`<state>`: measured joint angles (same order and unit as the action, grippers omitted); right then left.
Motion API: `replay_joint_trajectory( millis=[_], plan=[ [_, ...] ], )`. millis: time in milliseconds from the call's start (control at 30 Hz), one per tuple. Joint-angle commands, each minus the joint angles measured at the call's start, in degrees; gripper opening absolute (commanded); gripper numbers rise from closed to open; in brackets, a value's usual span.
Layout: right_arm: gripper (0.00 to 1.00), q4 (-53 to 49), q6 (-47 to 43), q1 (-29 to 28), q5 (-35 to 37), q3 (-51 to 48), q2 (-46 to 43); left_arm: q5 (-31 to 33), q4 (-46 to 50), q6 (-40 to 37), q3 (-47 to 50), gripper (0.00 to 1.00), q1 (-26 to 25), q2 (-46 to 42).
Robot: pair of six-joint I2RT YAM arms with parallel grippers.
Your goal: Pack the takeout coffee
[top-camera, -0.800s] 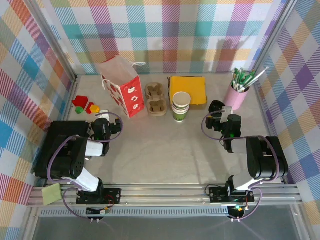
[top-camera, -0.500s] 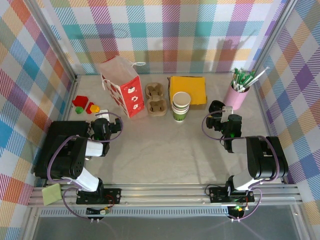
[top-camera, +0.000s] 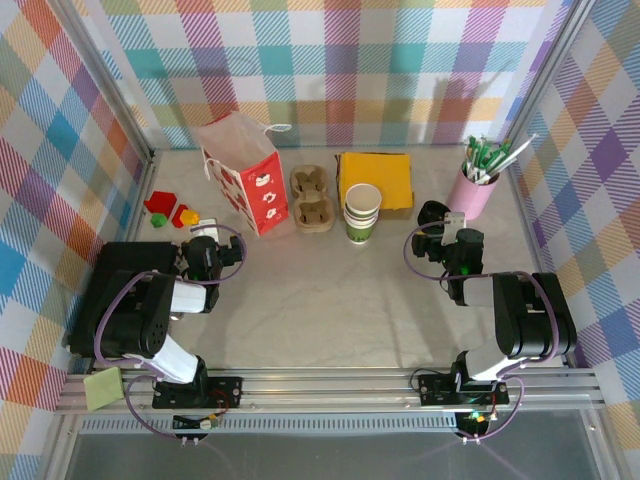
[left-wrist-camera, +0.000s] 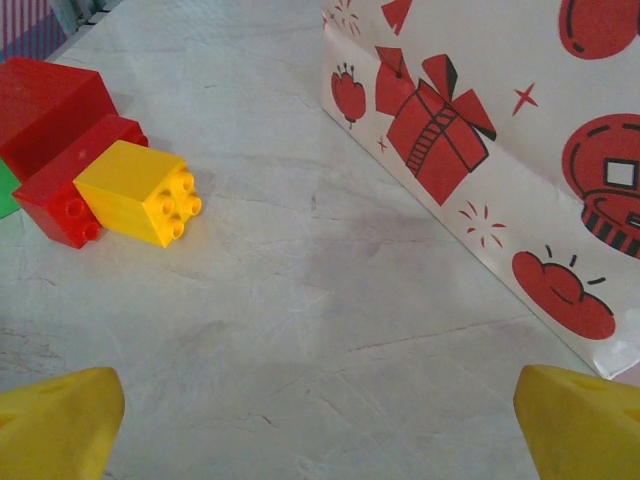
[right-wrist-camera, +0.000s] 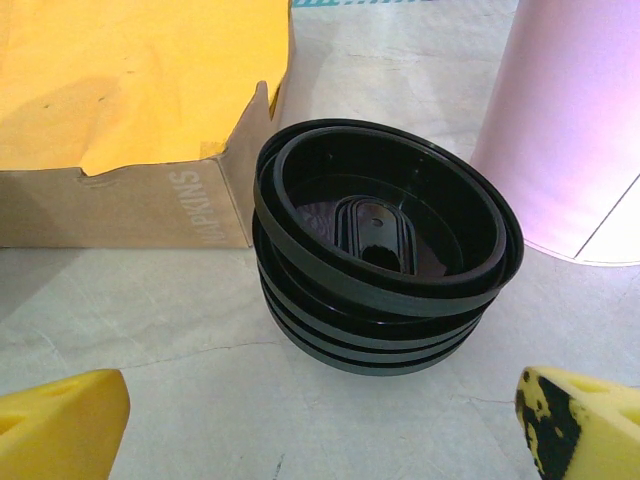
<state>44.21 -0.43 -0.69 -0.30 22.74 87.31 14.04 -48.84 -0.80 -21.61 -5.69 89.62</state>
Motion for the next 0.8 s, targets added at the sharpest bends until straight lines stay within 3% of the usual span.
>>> replay_joint_trajectory(
  millis=[0, 133, 233, 333, 433, 533, 600, 767],
  plan=[
    [0.99, 3.08, 0.95, 0.49, -0.77, 0.75, 0.21, 2.28, -1.09, 1.49, -0.17, 1.00, 0.33, -2.39],
    [0.99, -0.71, 1.83, 0.43, 1.24, -0.07, -6.00, 5.90, 1.65, 1.99, 1.27, 1.00, -0.26, -8.72],
    [0.99, -16.58, 4.01, 0.50, 6.37, 3.34, -13.90, 9.99, 10.28, 4.15, 0.73, 1.00, -0.71, -17.63],
    [0.99, -32.15, 8.44, 0.49, 8.68, 7.25, -22.44, 13.94, 22.72, 7.32, -2.01, 1.00, -1.61, -28.38],
    [0.99, -50.96, 20.11, 0.44, 9.63, 14.54, -30.09, 16.68, 39.82, 15.07, -8.03, 1.00, -1.93, -38.11],
    [0.99, -66.75, 25.67, 0.35, -1.24, 24.21, -32.03, 18.60, 62.00, 25.20, -19.38, 1.00, -1.95, -41.00],
    [0.99, -72.82, 28.89, -0.59, -6.50, 29.72, -31.02, 14.32, 75.33, 28.04, -27.72, 1.00, -2.01, -39.65],
    [0.99, -90.42, 34.04, -9.80, -3.47, 46.99, -21.16, -1.28, 89.90, 27.74, -39.34, 1.00, -2.52, -37.04]
  ],
)
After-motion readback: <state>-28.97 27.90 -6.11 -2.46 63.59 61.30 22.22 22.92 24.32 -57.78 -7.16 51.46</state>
